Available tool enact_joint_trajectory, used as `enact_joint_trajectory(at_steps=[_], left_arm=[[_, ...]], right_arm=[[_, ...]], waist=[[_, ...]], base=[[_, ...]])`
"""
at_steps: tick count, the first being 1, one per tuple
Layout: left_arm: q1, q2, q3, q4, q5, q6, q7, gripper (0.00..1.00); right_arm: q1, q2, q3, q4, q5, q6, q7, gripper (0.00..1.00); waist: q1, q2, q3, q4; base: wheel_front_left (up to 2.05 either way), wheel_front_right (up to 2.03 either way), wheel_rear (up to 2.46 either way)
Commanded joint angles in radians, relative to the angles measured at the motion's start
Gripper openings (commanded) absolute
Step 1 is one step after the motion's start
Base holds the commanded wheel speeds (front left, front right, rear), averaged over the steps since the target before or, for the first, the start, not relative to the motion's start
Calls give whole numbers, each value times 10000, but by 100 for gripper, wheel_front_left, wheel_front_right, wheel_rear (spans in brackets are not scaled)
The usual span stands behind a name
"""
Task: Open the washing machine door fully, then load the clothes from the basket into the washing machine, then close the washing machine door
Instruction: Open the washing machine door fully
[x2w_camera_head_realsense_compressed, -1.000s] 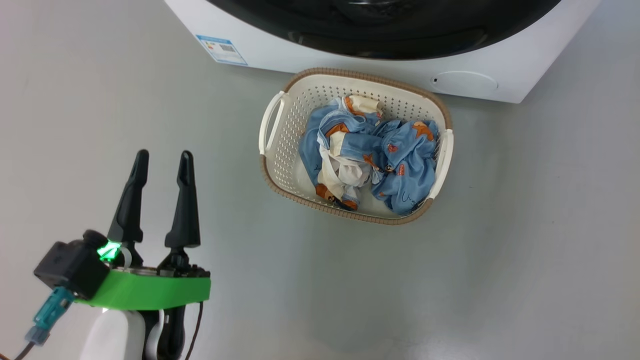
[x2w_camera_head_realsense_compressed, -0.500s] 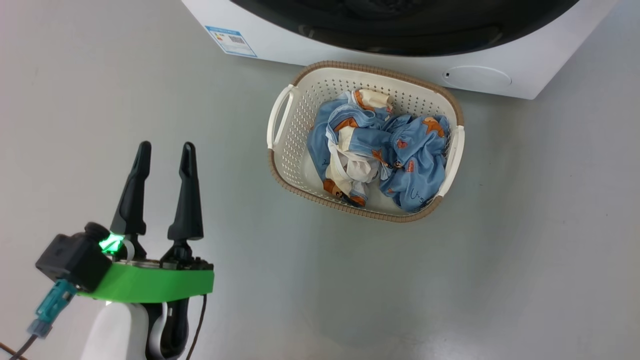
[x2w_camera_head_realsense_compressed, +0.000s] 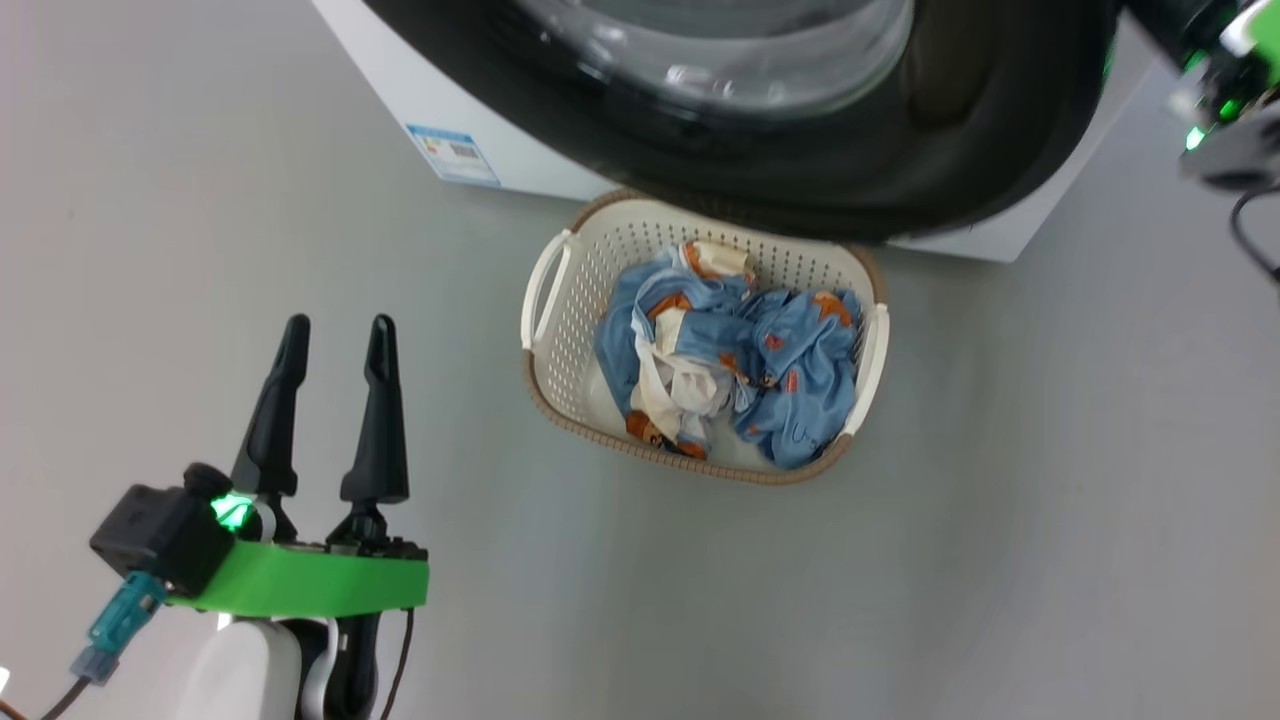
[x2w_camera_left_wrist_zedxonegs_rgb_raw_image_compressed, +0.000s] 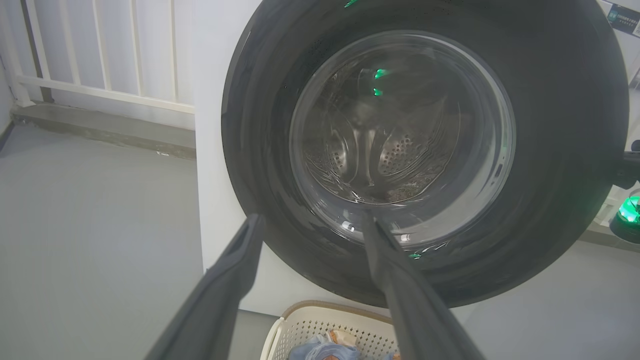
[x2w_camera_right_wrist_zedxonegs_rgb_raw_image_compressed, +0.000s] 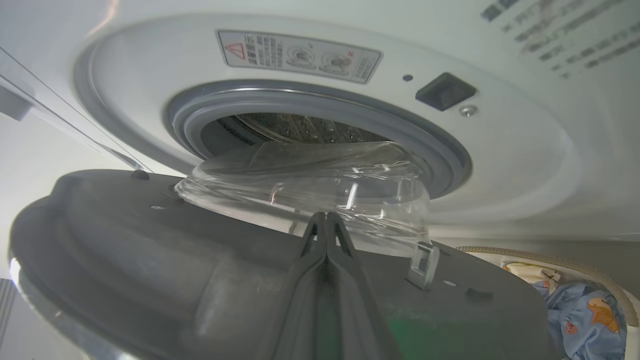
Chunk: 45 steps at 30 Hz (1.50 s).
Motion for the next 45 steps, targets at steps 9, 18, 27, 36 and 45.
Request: enact_joint_trajectory(at_steps=[9,18,27,36,45], left_arm=[[574,427,247,95,116,-21,-65,100],[1062,584,102,899,64,-21,-65,100],[1400,742,-59,1333,66,-21,-65,100],[1497,901,-262,1630,36,-21,-65,100],[1536,980,-172,1695,-11,-21,-65,100]], right_arm=[[1884,634,387,-904,438,87,676,0],[3557,765,294,-1710,842,87,1015,0],[5292,1044,23,-2498,1409,87,1503,0],[6289,1568,6,-3148,1573,87,1793,0],[6220,2161,329,-3005,1379,87,2249,0]], waist=[[0,0,-1374,21],[0,0,-2395,509],[0,0,-3258,1247],[0,0,-3673,1803],[0,0,-3633,1911]], base=[[0,0,0],[0,0,0],[0,0,0],[0,0,0],[0,0,0]])
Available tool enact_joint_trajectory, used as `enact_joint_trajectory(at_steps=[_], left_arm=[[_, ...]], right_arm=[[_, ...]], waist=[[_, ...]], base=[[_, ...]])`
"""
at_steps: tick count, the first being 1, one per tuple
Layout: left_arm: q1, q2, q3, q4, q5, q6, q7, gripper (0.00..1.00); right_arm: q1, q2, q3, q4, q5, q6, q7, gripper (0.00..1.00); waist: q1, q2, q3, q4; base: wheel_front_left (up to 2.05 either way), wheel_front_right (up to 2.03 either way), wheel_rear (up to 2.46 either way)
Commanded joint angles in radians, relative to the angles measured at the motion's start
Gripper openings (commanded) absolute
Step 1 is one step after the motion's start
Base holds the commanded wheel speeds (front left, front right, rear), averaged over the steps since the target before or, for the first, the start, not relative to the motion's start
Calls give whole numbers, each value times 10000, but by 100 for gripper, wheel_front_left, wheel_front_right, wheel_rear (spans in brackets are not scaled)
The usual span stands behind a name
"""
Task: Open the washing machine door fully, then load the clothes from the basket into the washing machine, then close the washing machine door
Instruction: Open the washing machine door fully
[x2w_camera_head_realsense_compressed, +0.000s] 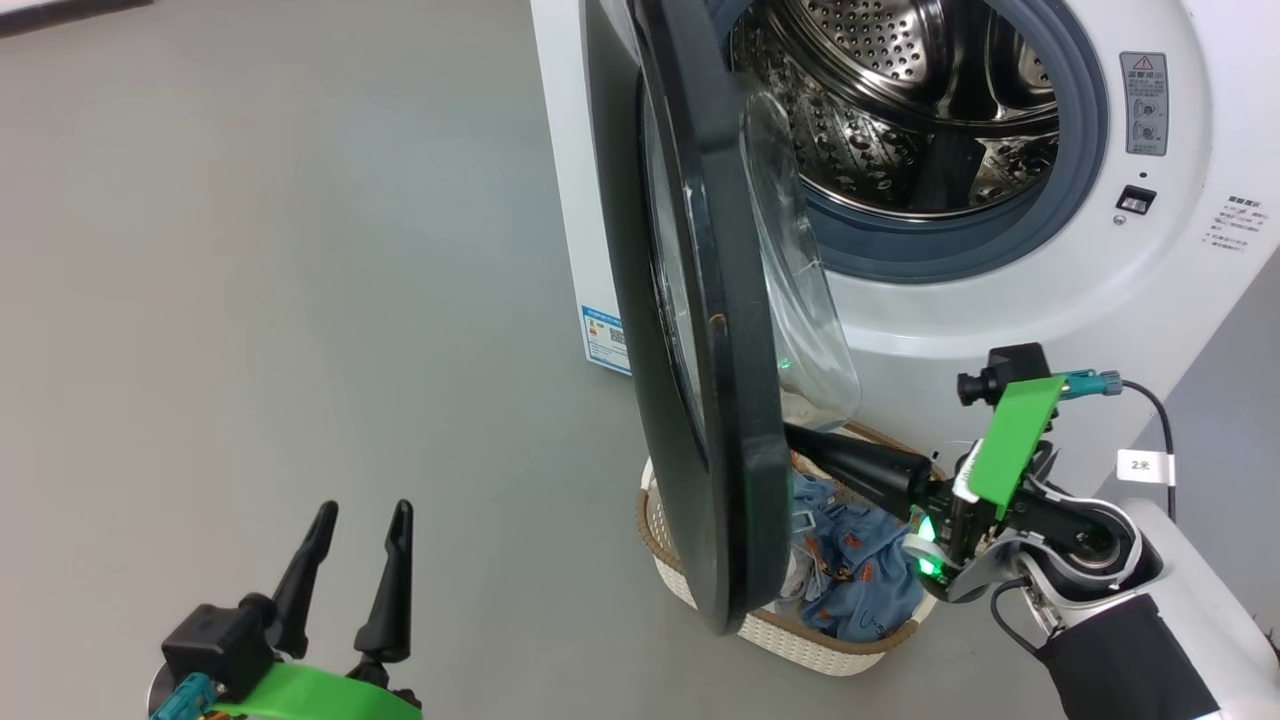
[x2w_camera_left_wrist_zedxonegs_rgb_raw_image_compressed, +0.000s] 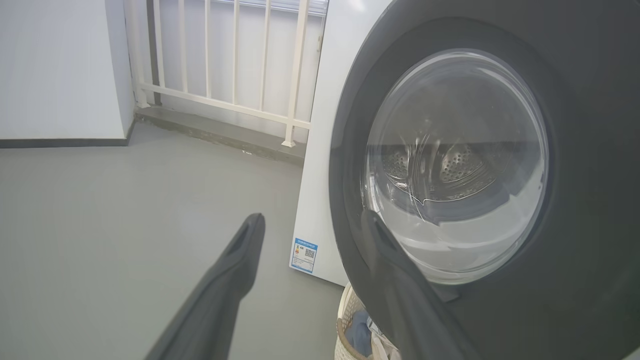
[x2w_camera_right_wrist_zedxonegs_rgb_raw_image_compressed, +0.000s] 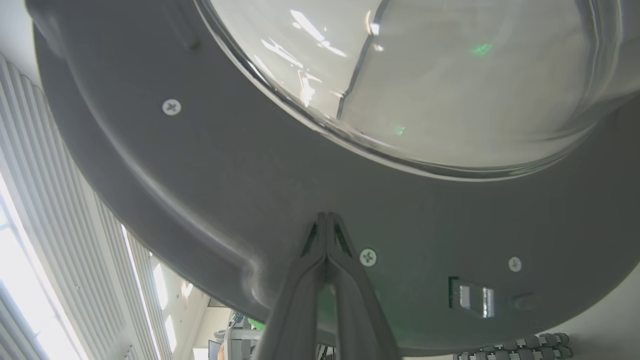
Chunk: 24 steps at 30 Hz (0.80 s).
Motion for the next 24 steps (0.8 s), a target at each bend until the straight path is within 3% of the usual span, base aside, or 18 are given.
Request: enact_joint_trajectory(at_steps=[1,11,17,22,23,24], left_arm=[[-134,188,369,-197,-61,-21,-65,100],[-33,189,314,-191,7,-21,-65,100],[-7,201,389,-315,20,-21,-65,100],[52,134,540,-437,103,-21,-65,100],[67,114,569,-460,127,-21,-65,100],[77,98,592,-486,142,-21,-65,100]], right_arm=[[-223,101,153,-185,-51,87,141,0],[-53,156,-166,-162,-196,87,178,0],[89,138,-458,-573,-377,87,-68,0],[303,54,-626,-1206,-692,87,-339,47],[375,28,-643,-1344,-800,87,-430,82],[462,4,-662,-1477,-901,87,-527,100]], waist=[[0,0,-7,-1],[0,0,-255,-139],[0,0,-308,-576],[0,0,-370,-1079],[0,0,-386,-1196],[0,0,-401,-1312]], base=[[0,0,0],[0,0,0],[0,0,0],[0,0,0],[0,0,0],[0,0,0]])
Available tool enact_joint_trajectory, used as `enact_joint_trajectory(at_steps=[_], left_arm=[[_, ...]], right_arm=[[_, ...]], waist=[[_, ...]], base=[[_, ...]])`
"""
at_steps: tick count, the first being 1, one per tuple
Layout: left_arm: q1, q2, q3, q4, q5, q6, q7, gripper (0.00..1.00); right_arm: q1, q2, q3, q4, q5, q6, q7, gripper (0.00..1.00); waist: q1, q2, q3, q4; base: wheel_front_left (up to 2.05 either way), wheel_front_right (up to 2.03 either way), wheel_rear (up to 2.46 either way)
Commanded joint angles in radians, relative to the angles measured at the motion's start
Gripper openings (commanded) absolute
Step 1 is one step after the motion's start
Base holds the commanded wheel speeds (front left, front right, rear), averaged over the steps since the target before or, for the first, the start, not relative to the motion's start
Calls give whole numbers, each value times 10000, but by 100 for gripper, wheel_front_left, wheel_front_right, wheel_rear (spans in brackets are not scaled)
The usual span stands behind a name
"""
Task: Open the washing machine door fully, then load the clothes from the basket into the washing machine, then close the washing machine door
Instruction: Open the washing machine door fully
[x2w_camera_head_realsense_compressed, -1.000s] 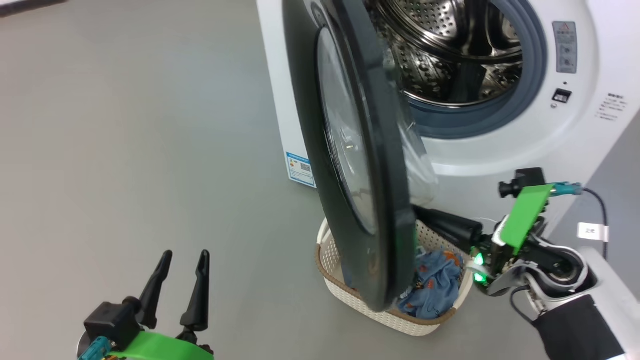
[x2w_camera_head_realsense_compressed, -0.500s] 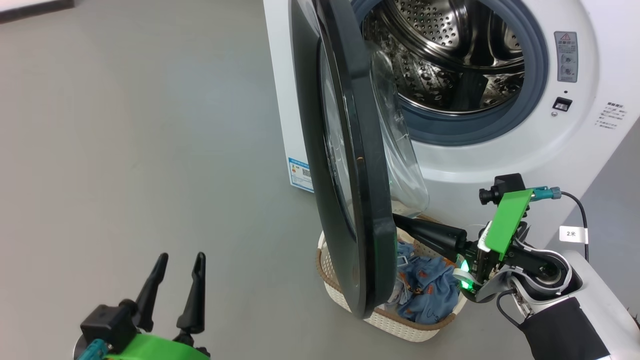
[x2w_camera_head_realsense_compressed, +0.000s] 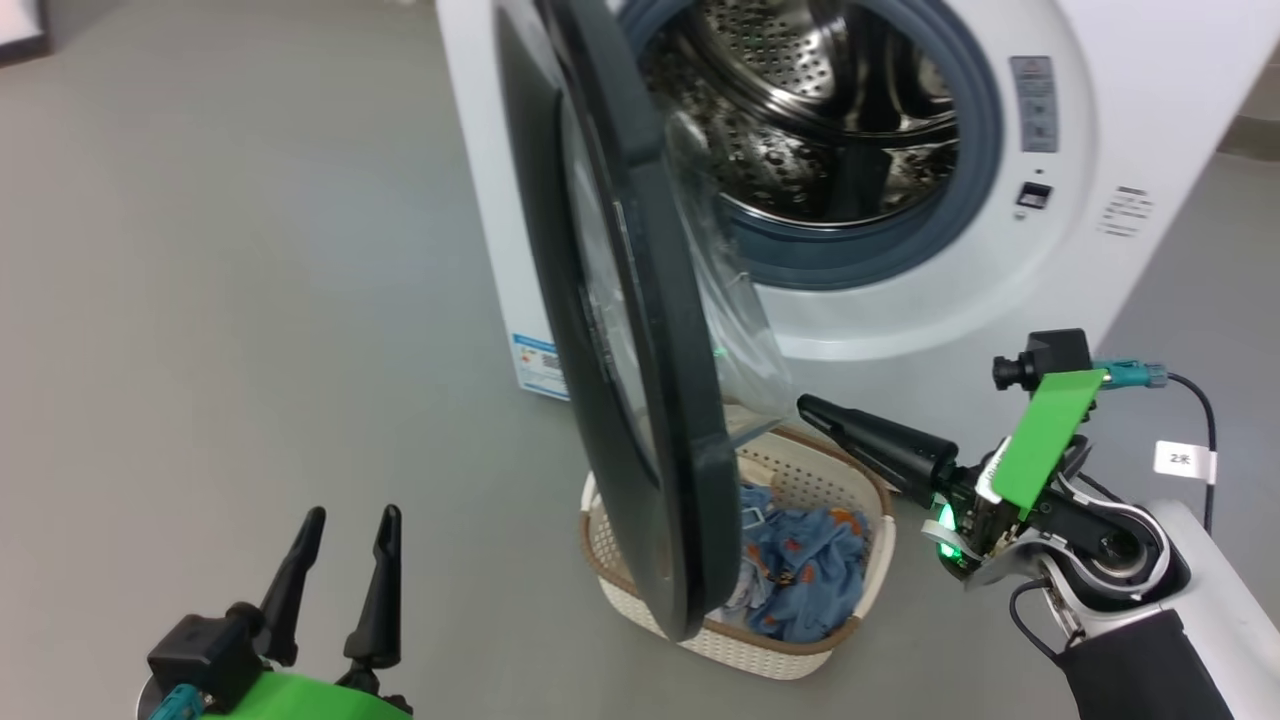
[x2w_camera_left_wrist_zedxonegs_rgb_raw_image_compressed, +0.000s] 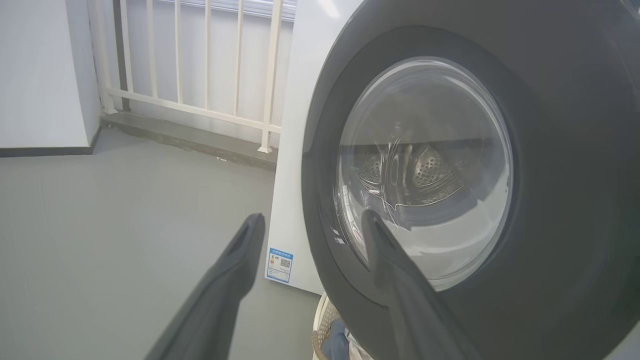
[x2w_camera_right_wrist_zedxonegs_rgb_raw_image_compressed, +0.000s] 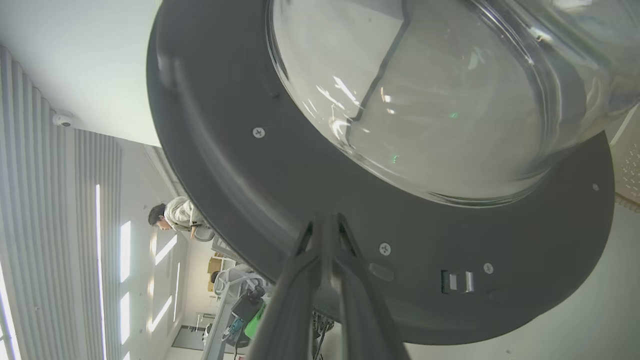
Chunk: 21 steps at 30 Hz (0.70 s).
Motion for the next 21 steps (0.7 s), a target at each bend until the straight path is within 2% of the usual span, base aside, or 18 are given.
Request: enact_joint_trajectory(at_steps=[1,5,10,16,21], left_arm=[[-129,111,386,-312,112,-21,-65,100],[-101,96,486,-391,120,-21,-65,100],[-4,23,675,-521,212,-21,-65,100],[48,-70,874,-523,290,-21,-65,100],[101,-194,1119,-647,341,-21,-65,100]], right_arm=[[72,-79,35,-472,-168,87,-173,100],[330,-217,49,-913,-710,87,-644,100],[678,-405,128,-1675,-1607,87,-1733,100],[1121,-799,362,-2416,-2665,87,-3383,100],[1381,-1438,720,-2679,-3752,87,-5018,100]], waist=[[0,-1,-77,-434],[0,-1,-98,-805],[0,-1,-121,-1461],[0,-1,-179,-2147],[0,-1,-151,-2617]], base=[[0,0,0],[0,0,0],[0,0,0],[0,0,0],[0,0,0]])
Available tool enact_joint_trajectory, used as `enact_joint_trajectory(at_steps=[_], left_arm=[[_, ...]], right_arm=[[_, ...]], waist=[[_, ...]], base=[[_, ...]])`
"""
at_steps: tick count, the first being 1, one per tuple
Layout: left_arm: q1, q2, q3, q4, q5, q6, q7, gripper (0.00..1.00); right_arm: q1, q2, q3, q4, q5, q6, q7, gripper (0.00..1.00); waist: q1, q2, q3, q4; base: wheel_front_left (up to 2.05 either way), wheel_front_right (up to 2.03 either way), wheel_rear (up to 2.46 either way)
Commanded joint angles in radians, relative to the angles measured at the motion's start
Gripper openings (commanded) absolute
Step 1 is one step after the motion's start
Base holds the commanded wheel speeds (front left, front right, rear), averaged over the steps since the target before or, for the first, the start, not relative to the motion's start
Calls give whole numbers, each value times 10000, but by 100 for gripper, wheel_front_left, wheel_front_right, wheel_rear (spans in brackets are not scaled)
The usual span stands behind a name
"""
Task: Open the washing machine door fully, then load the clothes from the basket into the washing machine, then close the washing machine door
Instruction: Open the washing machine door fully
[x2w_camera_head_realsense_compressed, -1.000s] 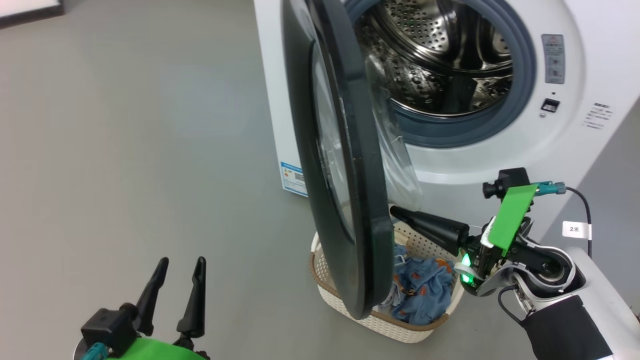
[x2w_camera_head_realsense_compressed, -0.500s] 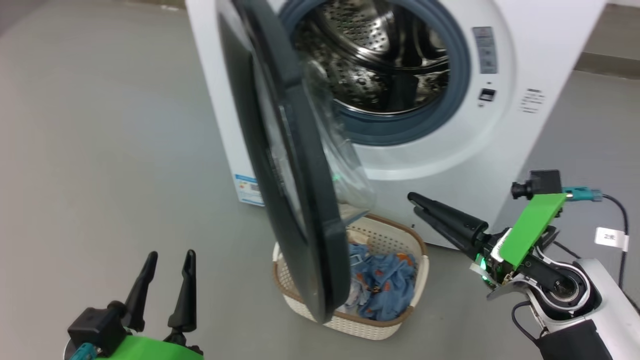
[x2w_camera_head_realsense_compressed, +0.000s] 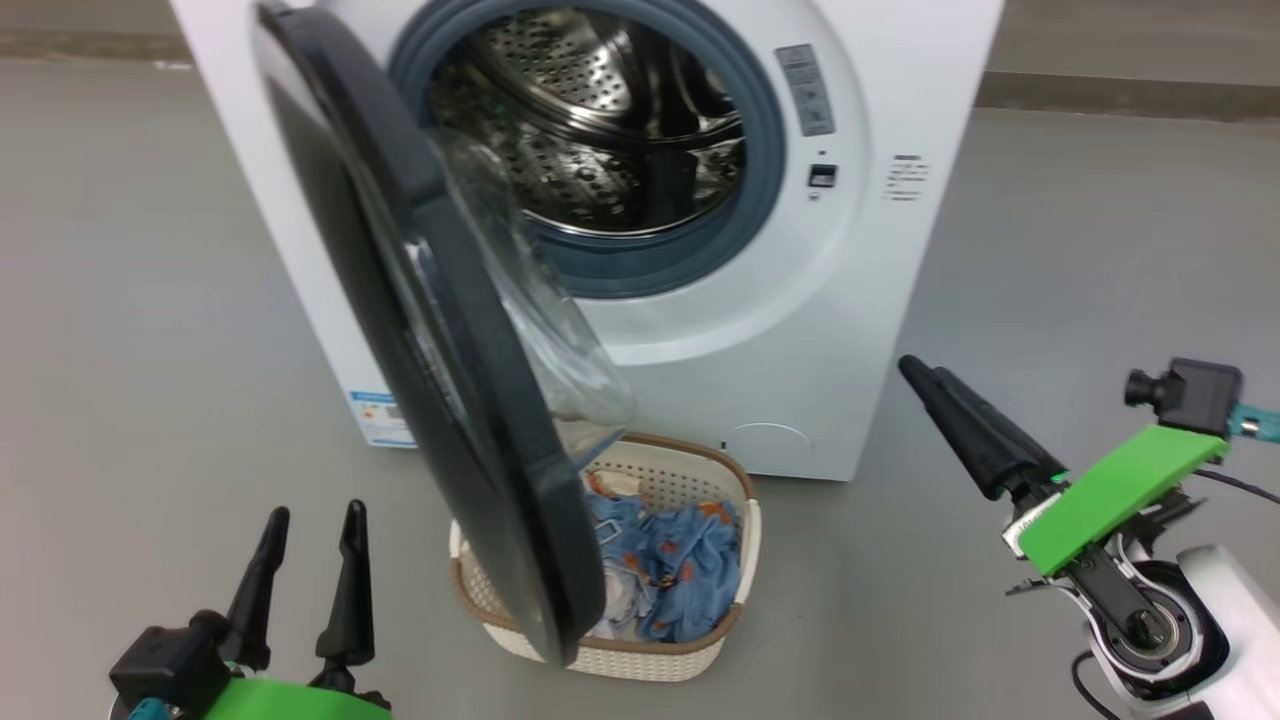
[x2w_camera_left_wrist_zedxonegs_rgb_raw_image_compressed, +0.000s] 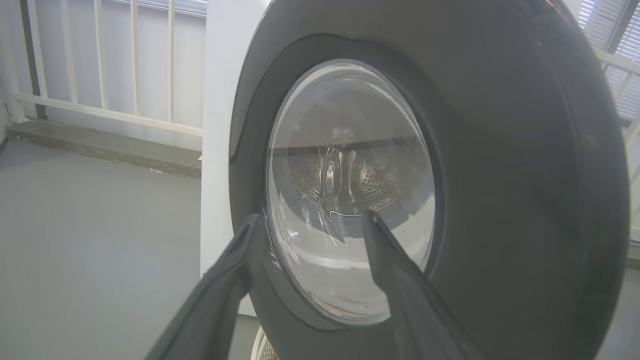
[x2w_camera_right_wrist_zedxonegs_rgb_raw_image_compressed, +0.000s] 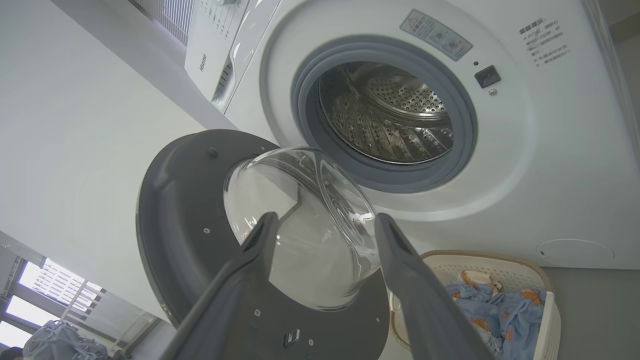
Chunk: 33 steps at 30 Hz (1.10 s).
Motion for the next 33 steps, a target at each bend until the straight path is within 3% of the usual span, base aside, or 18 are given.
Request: enact_joint_trajectory(at_steps=[1,6,15,21,25,33], left_arm=[[-84,91,419,-312,161,-21,-65,100],[41,20,613,-389,224,-21,-65,100],[58,-6,699,-491,277,-21,-65,100],[23,4,740,-516,277,-21,-65,100],[10,2,750,-516,295,-21,-65,100],[3,17,751,-553,319,-21,-65,100]], right_arm=[[40,-290,209,-337,-345,87,-556,100],[278,-908,597,-269,-1389,87,-2192,100],[952,-1465,738,482,-3015,87,-4660,100],[1273,-1265,-72,1093,-4599,87,-4944,100],[1532,-751,-759,1226,-5874,87,-4952,100],[1619,-446,-1045,1529,-6593,87,-4954,100]], waist=[[0,0,-4,-436],[0,0,8,-795],[0,0,107,-1088],[0,0,151,-1167],[0,0,118,-1178],[0,0,83,-1165]], base=[[0,0,0],[0,0,0],[0,0,0],[0,0,0],[0,0,0],[0,0,0]])
